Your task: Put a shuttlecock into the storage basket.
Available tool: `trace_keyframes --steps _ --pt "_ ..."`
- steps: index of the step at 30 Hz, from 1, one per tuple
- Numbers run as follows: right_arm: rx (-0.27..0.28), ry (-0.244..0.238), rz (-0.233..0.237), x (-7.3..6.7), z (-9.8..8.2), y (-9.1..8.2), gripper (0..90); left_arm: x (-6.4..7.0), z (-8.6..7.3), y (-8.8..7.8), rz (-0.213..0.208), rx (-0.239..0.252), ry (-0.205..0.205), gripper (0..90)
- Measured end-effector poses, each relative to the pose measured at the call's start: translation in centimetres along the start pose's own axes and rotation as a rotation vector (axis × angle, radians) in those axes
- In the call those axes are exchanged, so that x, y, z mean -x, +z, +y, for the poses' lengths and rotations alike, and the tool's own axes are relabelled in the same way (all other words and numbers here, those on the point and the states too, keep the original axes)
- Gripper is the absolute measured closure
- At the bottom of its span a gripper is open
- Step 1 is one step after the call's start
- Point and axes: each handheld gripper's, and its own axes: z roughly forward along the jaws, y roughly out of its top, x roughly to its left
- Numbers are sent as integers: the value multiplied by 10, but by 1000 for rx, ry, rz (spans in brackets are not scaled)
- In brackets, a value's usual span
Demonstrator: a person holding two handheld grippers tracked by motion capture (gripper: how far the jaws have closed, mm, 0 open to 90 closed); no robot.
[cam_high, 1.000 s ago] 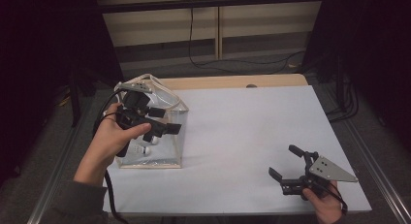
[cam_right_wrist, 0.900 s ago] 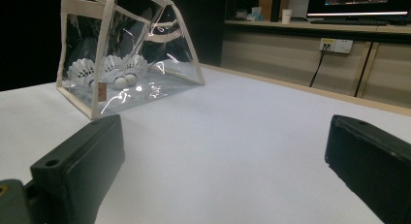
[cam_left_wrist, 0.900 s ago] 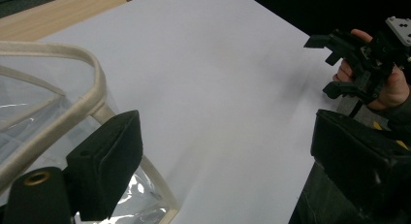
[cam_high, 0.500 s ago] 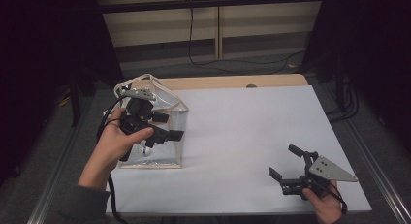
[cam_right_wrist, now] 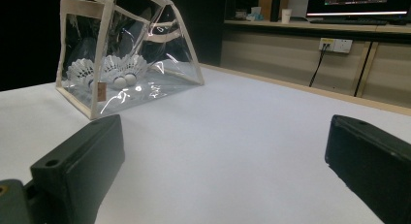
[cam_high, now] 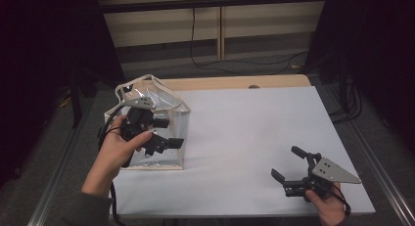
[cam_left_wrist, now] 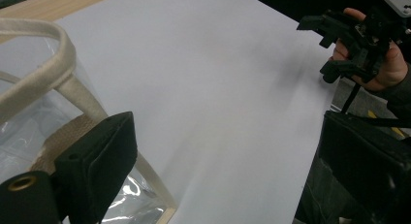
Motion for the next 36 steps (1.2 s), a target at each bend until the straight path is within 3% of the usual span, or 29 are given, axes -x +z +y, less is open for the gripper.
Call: trace_keyframes --steps 19,30,36 --pt "0 -4 -4 0 0 -1 3 -7 -21 7 -28 29 13 58" --pt "1 -1 -6 0 1 -2 3 -11 -33 10 -20 58 1 54" --pt "-1 -4 -6 0 0 -1 3 -11 -37 10 -24 74 33 54"
